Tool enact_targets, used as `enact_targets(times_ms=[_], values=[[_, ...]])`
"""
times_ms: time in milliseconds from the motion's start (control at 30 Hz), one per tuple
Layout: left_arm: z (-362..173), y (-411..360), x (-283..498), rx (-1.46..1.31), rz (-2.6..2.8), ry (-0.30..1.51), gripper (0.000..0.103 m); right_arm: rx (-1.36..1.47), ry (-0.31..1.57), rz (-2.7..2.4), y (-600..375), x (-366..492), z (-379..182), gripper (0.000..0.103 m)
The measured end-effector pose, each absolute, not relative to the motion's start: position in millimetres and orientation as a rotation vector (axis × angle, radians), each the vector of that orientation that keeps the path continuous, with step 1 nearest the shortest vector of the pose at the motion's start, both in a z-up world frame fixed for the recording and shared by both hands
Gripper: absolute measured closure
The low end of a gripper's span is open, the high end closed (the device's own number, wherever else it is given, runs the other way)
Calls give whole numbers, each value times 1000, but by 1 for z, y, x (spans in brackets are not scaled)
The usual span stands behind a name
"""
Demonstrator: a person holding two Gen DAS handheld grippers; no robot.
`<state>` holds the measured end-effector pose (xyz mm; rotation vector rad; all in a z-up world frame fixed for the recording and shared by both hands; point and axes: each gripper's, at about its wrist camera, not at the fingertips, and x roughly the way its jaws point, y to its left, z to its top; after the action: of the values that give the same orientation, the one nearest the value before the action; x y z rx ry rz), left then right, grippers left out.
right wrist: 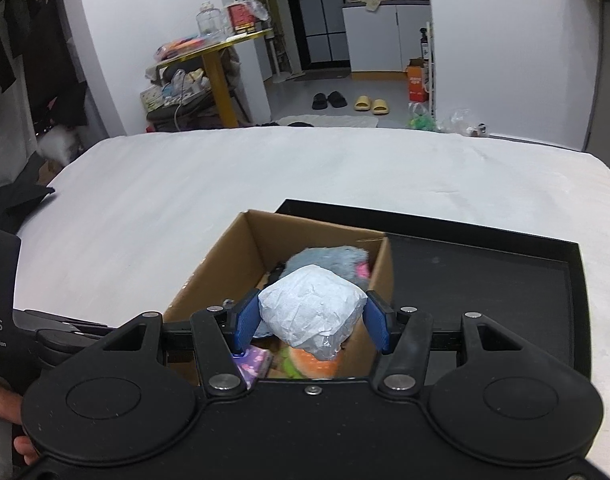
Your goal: Organize soft objects
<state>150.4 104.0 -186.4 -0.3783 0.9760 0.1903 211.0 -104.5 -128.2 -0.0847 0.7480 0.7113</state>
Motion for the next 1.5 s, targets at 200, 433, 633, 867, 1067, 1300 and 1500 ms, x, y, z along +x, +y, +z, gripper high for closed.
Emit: enact_targets(times_ms=[200,433,633,867,1067,1300,1500], values=[[-184,107,149,-366,169,986,88,-87,773,736,-93,205,-129,49],[-186,106,149,-366,168,988,88,-110,816,749,-88,202,-137,45],[-184,104,150,-361,183,1002,85,-77,806,720,-101,205,-133,45],[-181,100,149,-326,205,1012,84,-56,813,725,-113,205,-135,45],[-174,98,148,-308,213,1029,65,-11,832,738,-118,205,-134,45],[-145,89,144,-263,211,1010,42,43,862,745,-123,207,-125,30],[-118,81,139,-252,210,980,28,65,838,744,-132,203,-104,14]])
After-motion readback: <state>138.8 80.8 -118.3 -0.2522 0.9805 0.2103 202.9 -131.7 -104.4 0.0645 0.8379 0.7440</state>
